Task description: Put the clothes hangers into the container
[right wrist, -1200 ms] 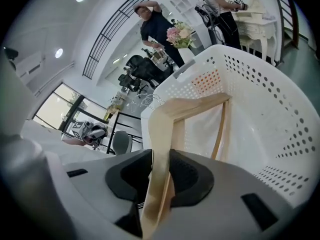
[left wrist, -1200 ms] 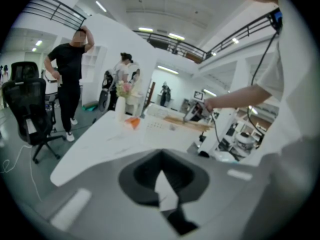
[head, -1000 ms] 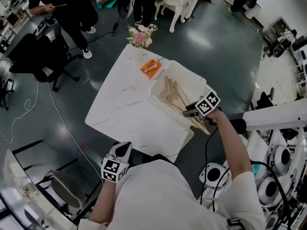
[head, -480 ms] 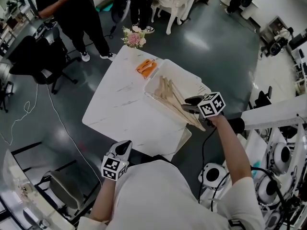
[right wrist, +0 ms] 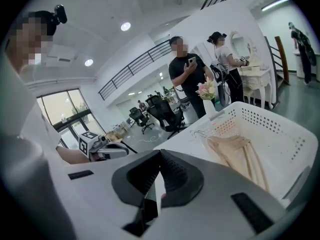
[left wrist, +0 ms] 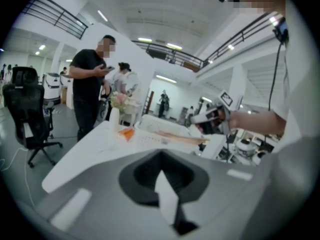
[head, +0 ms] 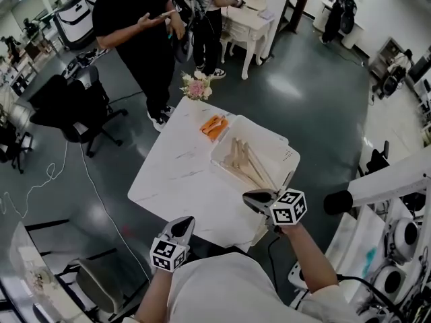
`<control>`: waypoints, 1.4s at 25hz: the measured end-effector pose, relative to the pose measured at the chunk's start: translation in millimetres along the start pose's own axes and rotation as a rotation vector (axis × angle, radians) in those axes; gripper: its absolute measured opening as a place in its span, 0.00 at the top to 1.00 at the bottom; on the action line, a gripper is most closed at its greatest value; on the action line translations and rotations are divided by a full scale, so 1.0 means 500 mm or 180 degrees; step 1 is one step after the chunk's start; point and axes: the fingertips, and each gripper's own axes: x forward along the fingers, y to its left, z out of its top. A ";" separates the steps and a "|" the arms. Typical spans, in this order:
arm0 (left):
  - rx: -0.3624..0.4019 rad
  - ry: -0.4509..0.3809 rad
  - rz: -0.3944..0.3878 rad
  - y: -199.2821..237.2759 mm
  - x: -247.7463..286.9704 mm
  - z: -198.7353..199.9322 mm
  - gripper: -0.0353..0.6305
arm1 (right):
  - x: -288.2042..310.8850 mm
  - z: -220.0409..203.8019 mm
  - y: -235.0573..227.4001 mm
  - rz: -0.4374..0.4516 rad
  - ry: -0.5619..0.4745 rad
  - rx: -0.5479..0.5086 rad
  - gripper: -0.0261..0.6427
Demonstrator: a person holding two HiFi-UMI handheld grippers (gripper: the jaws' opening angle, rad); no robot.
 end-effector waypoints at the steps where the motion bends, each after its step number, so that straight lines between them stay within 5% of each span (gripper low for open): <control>1: -0.0006 -0.0027 -0.0009 -0.002 -0.003 0.008 0.94 | 0.005 -0.008 0.015 0.0032 -0.0069 0.0043 0.96; 8: 0.0142 -0.0235 -0.0137 0.005 -0.017 0.072 0.94 | 0.037 -0.022 0.073 -0.0146 -0.0504 0.0197 0.96; 22: 0.0422 -0.0047 -0.0707 0.043 -0.097 0.051 0.95 | 0.073 -0.074 0.172 -0.1044 -0.0908 0.0563 0.96; 35: 0.0580 -0.0027 -0.1100 0.052 -0.179 0.034 0.94 | 0.064 -0.130 0.289 -0.1511 -0.1203 0.0689 0.96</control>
